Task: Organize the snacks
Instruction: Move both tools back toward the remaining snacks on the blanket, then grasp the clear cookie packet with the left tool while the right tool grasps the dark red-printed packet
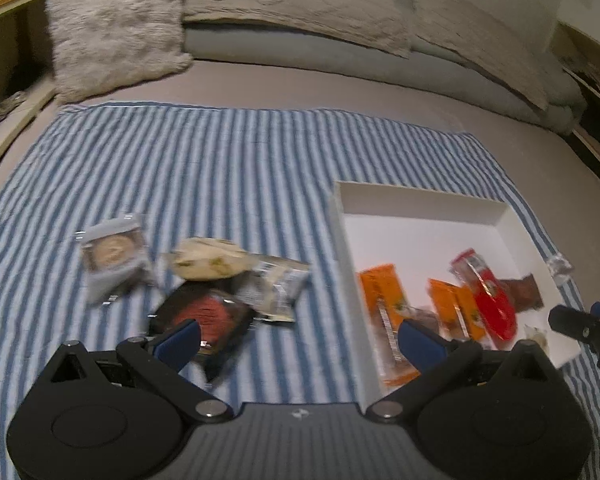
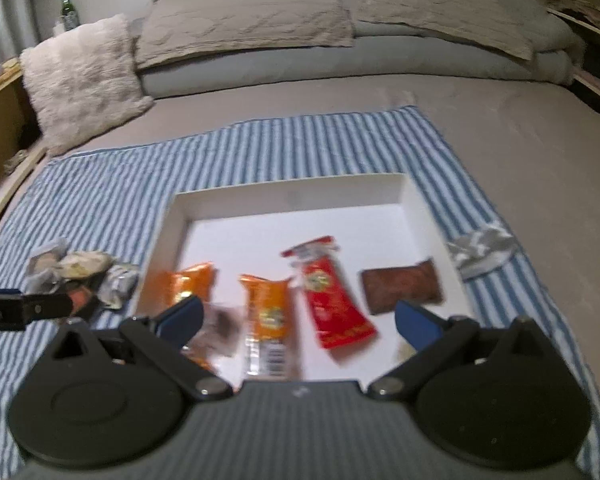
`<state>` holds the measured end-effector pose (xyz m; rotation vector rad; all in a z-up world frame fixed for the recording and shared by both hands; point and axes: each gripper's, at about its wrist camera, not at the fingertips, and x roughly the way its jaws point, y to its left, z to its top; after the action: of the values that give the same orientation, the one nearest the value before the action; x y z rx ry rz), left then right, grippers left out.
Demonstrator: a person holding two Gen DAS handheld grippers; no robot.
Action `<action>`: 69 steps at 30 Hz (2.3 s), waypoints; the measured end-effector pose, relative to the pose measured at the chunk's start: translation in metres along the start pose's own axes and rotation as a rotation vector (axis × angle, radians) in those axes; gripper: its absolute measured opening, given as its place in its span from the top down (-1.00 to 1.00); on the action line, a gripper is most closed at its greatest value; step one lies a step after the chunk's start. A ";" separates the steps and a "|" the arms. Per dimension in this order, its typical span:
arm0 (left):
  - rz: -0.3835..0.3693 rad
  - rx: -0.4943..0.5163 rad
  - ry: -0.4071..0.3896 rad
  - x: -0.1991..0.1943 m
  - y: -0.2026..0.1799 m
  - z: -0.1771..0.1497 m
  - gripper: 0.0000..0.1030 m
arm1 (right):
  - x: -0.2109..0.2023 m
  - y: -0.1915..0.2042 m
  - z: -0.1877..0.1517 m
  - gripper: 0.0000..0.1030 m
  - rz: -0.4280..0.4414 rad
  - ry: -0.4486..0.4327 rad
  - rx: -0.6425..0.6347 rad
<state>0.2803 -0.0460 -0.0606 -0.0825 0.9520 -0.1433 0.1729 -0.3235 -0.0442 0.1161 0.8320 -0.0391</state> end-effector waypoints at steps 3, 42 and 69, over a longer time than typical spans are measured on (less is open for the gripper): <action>0.038 -0.029 -0.015 -0.004 0.020 0.001 -1.00 | 0.002 0.018 0.003 -0.99 0.039 0.007 -0.015; 0.243 -0.263 0.001 0.078 0.156 0.045 -1.00 | 0.109 0.200 0.031 -0.77 0.415 0.115 -0.365; 0.202 -0.333 0.069 0.125 0.169 0.053 -0.28 | 0.156 0.271 0.006 -0.35 0.439 0.216 -0.762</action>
<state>0.4096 0.1011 -0.1526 -0.2886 1.0405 0.2013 0.3040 -0.0534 -0.1318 -0.4235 0.9719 0.7088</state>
